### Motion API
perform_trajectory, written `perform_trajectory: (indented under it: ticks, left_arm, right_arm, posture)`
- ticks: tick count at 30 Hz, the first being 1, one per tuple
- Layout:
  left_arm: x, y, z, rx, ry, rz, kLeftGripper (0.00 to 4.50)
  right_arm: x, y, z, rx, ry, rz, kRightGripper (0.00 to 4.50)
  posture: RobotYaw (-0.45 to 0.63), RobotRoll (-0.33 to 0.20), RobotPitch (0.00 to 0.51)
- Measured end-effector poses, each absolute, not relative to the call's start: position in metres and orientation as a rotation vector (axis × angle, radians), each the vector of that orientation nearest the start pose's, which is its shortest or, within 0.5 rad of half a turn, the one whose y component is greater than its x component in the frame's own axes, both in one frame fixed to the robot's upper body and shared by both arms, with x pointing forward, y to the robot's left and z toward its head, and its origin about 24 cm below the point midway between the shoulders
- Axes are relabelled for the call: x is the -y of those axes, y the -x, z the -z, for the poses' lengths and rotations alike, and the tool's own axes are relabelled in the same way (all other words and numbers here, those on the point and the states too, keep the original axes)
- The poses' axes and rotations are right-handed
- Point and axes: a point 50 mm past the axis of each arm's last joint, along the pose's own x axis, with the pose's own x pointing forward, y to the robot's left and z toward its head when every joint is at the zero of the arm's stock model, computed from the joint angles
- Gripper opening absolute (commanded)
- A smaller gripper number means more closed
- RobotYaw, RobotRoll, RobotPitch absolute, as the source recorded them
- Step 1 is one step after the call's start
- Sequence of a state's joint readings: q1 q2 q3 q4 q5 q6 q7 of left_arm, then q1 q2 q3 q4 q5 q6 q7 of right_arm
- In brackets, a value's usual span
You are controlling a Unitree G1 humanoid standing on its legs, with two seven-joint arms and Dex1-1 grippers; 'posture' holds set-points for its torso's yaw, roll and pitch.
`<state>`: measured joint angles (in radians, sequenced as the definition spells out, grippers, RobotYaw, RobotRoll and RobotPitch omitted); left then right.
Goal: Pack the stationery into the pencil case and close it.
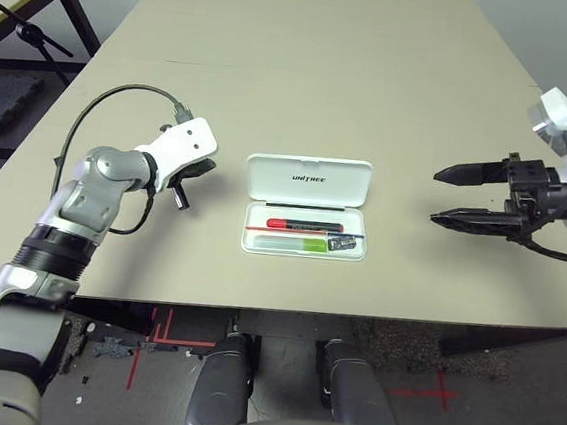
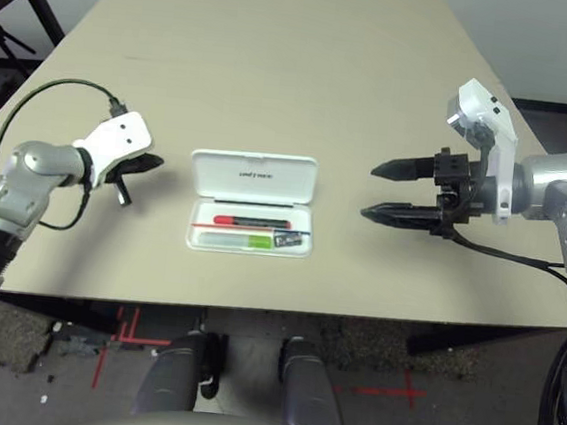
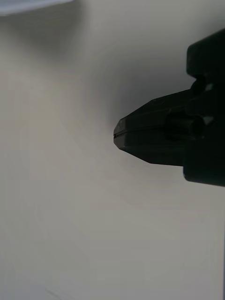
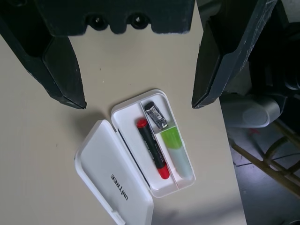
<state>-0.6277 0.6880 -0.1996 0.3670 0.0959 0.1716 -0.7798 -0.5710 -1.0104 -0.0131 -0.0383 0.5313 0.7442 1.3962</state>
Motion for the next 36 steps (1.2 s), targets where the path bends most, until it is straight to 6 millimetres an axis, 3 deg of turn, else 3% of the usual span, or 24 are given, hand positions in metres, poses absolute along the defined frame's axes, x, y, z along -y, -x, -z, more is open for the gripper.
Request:
perform_trajectory:
  ticks: [10,17,23,36]
  left_arm:
    - [-0.185,-0.347,-0.148,-0.14,-0.718,0.793,0.03]
    - [-0.159,-0.32,-0.153,-0.07,-0.684,1.062,0.03]
    - [-0.146,-0.31,-0.156,-0.062,-0.703,1.163,0.03]
    - [-0.103,-0.301,-0.122,-0.102,-0.821,1.287,0.03]
  right_arm:
    - [0.24,-0.272,-0.22,-0.402,0.293,-1.236,4.5]
    - [0.239,-0.273,-0.218,-0.401,0.298,-1.236,4.5]
    - [0.238,-0.274,-0.213,-0.418,0.309,-1.233,4.5]
    - [0.238,-0.275,-0.207,-0.434,0.334,-1.222,4.5]
  posture:
    - [-0.09,0.0,0.102]
    - [-0.09,0.0,0.094]
    - [-0.09,0.0,0.091]
    - [-0.1,0.0,0.083]
